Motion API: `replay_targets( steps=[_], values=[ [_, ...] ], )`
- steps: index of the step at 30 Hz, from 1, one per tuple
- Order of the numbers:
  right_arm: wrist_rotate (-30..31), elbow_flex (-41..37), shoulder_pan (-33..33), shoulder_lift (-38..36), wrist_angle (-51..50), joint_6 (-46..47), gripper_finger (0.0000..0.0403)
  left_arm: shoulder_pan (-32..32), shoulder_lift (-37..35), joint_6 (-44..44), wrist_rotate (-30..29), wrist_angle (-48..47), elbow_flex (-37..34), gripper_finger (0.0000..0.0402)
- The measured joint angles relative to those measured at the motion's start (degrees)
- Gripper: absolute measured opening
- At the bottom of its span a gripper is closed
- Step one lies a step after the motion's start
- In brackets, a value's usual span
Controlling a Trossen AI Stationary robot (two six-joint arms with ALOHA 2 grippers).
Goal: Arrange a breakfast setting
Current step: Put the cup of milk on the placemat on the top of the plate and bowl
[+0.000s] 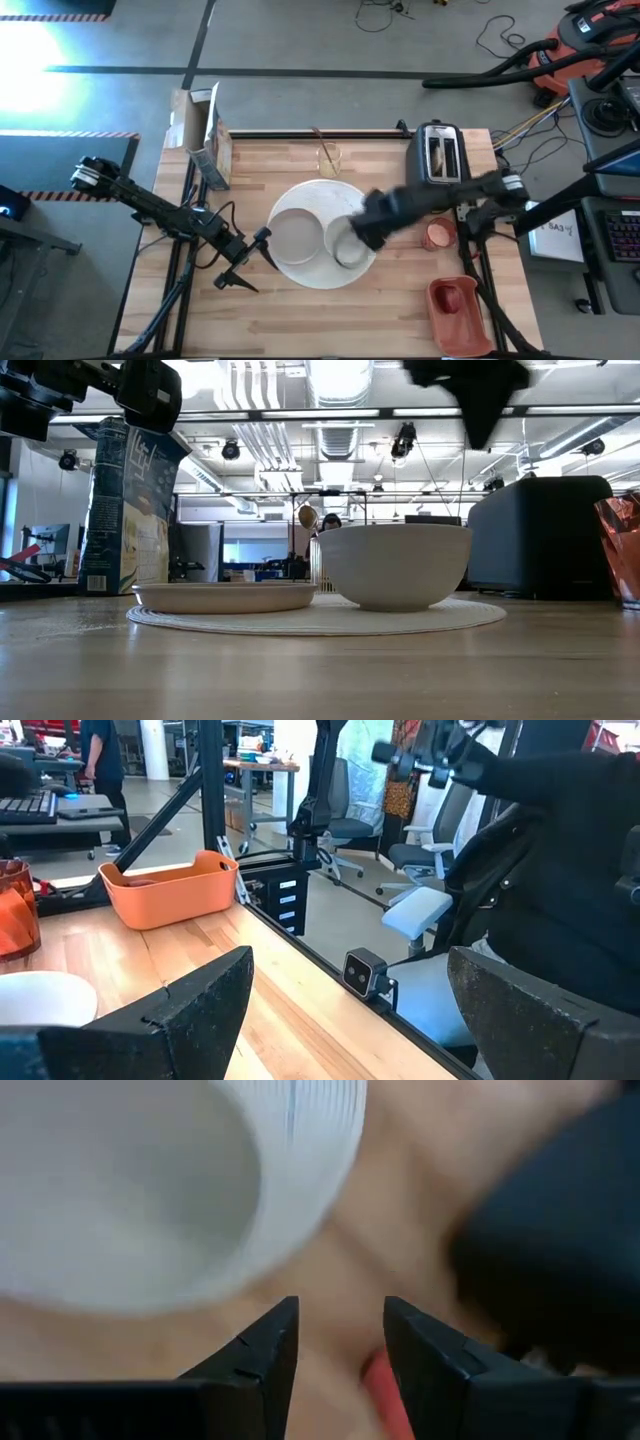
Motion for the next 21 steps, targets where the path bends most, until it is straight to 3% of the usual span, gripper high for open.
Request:
replay_targets(
  steps=[3, 9, 21],
  values=[
    [-4.41, -6.97, 5.9, -3.01, 0.87, 10.38, 0.0134, 0.0, -0.01, 0.01, 0.0, 0.02, 0.0, 0.0317],
    [-4.76, -15.25, 13.2, -7.17, 1.35, 25.71, 0.013, 0.0, 0.0, 0.45, 0.0, 0.03, 0.13, 0.0317],
    [-6.12, -26.07, 12.33, -13.48, 1.5, 31.06, 0.0145, 0.0, 0.02, 0.53, 0.0, -0.39, 0.46, 0.0317]
  ],
)
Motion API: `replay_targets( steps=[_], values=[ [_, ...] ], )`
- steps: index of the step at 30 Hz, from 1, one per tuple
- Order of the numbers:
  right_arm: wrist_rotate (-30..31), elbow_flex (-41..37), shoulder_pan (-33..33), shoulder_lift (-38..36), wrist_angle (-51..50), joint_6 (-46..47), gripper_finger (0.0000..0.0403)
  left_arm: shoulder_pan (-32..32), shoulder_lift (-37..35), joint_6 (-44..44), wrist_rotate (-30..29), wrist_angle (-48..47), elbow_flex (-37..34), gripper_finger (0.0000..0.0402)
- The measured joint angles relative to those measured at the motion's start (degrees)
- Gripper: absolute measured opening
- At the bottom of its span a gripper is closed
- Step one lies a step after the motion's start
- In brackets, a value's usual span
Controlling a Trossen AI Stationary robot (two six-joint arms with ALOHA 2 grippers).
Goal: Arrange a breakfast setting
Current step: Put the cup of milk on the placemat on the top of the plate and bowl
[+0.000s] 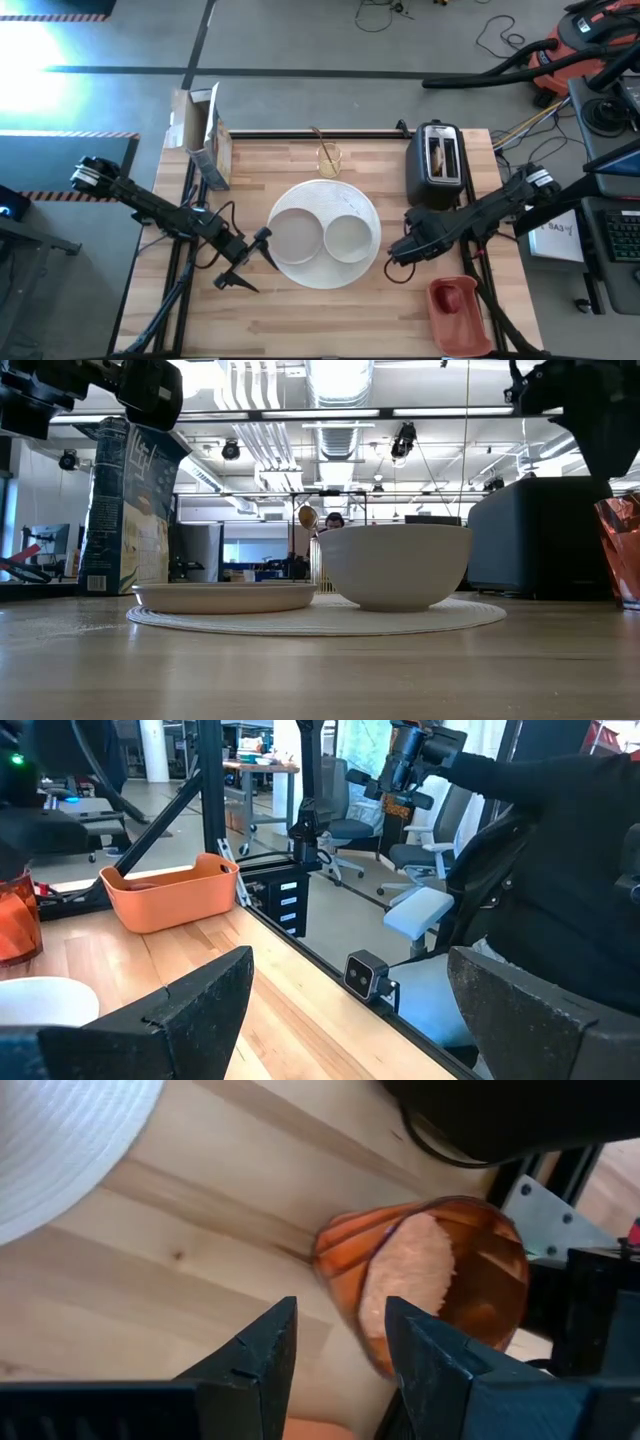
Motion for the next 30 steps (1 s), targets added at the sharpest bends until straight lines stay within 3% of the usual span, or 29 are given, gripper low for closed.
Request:
replay_targets(
  steps=[20, 24, 30],
  values=[
    [-1.6, -13.26, -0.5, -6.02, 8.97, 2.5, 0.0122, 0.0, 1.31, 0.77, -0.02, 0.33, 0.17, 0.0317],
    [-1.6, -13.26, -0.5, -6.15, 9.25, 1.34, 0.0095, 0.0, 1.42, 0.94, -0.02, 0.38, 0.17, 0.0317],
    [-1.6, -13.02, -0.5, -6.73, 9.55, -0.47, 0.0025, 0.0, 1.42, 0.99, -0.02, 0.43, 0.17, 0.0317]
  ],
)
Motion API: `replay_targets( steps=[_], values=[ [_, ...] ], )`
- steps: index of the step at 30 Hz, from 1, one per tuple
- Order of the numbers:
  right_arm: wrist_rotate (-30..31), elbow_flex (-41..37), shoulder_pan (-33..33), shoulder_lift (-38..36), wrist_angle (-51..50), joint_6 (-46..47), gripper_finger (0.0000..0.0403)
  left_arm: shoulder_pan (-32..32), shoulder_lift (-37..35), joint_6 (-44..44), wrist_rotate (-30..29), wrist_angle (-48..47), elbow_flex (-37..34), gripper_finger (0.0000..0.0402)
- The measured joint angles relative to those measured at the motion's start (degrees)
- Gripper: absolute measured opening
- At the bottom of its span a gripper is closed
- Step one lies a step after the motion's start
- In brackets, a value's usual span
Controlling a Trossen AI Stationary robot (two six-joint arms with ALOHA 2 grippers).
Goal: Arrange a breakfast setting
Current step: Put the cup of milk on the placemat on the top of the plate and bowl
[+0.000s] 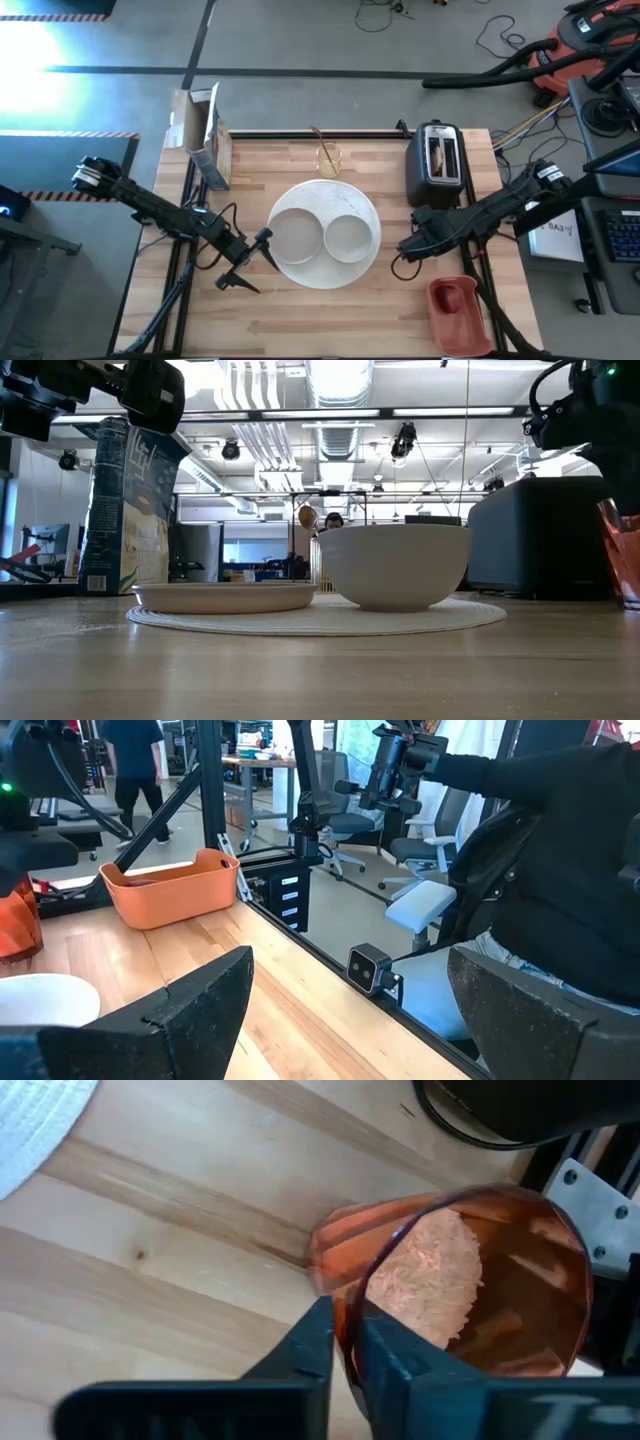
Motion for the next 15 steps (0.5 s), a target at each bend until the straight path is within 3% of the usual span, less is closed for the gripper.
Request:
replay_targets(
  steps=[8, 15],
  values=[
    [-0.15, 1.98, -0.02, -0.63, 0.4, -6.66, 0.001, 0.0, 0.05, 0.06, -0.07, 0.02, 0.0, 0.0317],
    [1.33, 10.11, -1.16, -0.38, 0.45, -14.63, 0.0009, 0.0, 0.07, 0.5, -0.13, 0.11, 0.0, 0.0317]
  ],
)
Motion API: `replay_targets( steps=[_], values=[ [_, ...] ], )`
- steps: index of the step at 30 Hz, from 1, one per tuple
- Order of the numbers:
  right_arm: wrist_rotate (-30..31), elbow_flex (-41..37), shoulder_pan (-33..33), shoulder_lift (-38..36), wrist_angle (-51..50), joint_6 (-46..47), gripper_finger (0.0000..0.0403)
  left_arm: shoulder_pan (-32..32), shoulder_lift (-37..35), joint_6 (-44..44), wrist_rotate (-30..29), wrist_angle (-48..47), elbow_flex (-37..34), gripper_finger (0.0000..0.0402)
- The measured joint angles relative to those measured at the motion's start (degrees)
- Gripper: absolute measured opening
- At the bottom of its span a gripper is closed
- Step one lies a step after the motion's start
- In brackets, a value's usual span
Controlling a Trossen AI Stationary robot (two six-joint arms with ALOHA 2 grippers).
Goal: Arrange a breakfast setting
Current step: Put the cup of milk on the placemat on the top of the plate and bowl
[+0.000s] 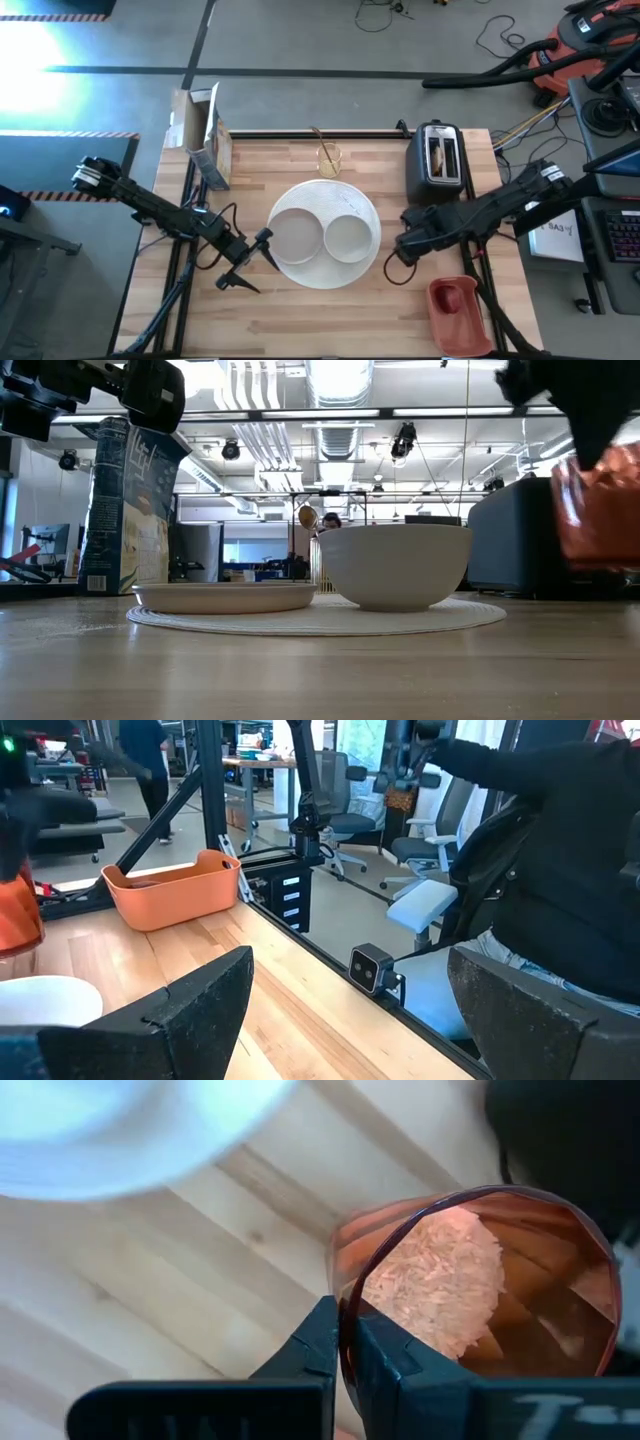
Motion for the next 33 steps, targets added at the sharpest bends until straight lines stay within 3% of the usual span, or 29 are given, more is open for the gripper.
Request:
replay_targets(
  steps=[8, 21, 33],
  values=[
    [6.65, 11.49, -5.62, 3.3, -0.32, -11.48, 0.0009, 0.0, 0.0, 0.0, -0.02, 0.01, 0.0, 0.0317],
    [6.65, 33.85, -20.28, 22.78, -0.11, -45.98, 0.0009, 0.0, 0.0, 0.0, -0.02, -0.07, 0.0, 0.0317],
    [3.69, 52.15, -26.92, 39.02, -0.21, -63.98, 0.0009, 0.0, 0.0, -0.02, -0.02, -0.66, 0.0, 0.0317]
  ],
)
